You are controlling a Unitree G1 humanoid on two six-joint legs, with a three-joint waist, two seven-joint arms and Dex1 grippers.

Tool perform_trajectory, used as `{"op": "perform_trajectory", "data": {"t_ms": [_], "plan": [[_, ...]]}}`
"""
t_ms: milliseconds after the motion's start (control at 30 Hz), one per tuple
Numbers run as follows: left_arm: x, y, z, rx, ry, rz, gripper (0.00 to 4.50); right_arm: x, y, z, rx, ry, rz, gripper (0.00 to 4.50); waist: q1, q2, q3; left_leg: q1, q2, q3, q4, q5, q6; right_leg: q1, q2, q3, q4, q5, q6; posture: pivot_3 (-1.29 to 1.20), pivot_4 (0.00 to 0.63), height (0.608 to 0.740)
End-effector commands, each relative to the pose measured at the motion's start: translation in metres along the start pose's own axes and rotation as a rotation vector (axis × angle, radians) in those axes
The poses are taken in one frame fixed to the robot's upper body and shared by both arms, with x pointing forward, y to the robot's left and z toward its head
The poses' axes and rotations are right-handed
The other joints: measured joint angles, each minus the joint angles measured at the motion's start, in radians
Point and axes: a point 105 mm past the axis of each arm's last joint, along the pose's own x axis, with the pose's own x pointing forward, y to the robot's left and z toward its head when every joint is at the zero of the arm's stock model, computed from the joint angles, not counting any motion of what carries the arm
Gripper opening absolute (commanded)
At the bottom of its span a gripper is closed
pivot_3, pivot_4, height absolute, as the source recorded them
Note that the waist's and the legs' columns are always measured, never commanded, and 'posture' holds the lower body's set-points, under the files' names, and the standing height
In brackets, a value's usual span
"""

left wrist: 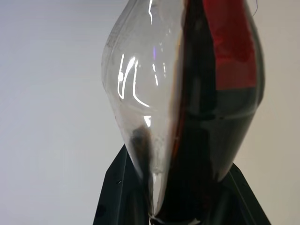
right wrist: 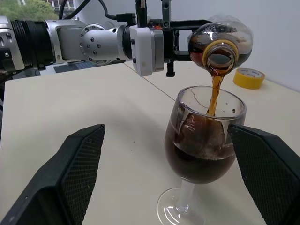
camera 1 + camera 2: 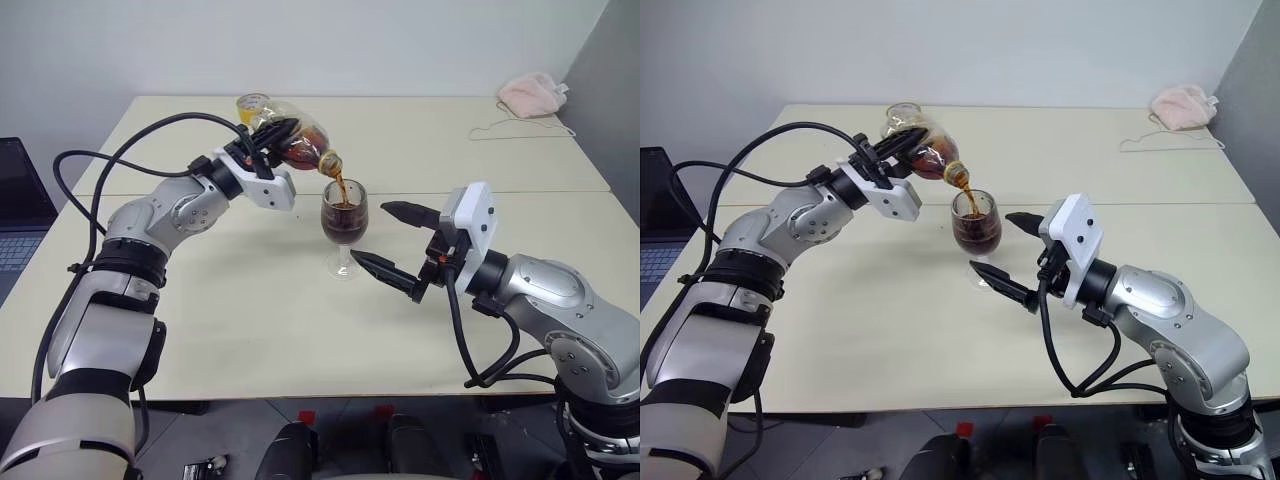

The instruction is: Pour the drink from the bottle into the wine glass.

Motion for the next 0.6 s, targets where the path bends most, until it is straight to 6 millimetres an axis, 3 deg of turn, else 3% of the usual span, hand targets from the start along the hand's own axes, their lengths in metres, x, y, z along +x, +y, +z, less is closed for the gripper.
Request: {"op": "perform_trajectory", "data": {"t_ms": [33, 600], "plan": [[0.0033, 0.0243, -0.0003, 0.039, -0.016, 0.066, 0.74, -0.0012, 0.0052, 0.0115, -0.036, -0.045, 0.011, 4.5, 0.0, 0.0, 0.0, 0.0, 0.0, 0.0, 0.0, 0.0, 0.0, 0.0, 0.0, 0.0, 0.0, 0.0, 0.0, 0.0, 0.15, 0.74], [0.0035, 0.0228, 0.0035, 0.036, -0.034, 0.064, 0.74, -0.0009, 0.0057, 0.0102, -0.034, -0.044, 0.011, 4.5, 0.0, 0.0, 0.0, 0.0, 0.0, 0.0, 0.0, 0.0, 0.0, 0.0, 0.0, 0.0, 0.0, 0.0, 0.0, 0.0, 0.15, 0.74]]}}
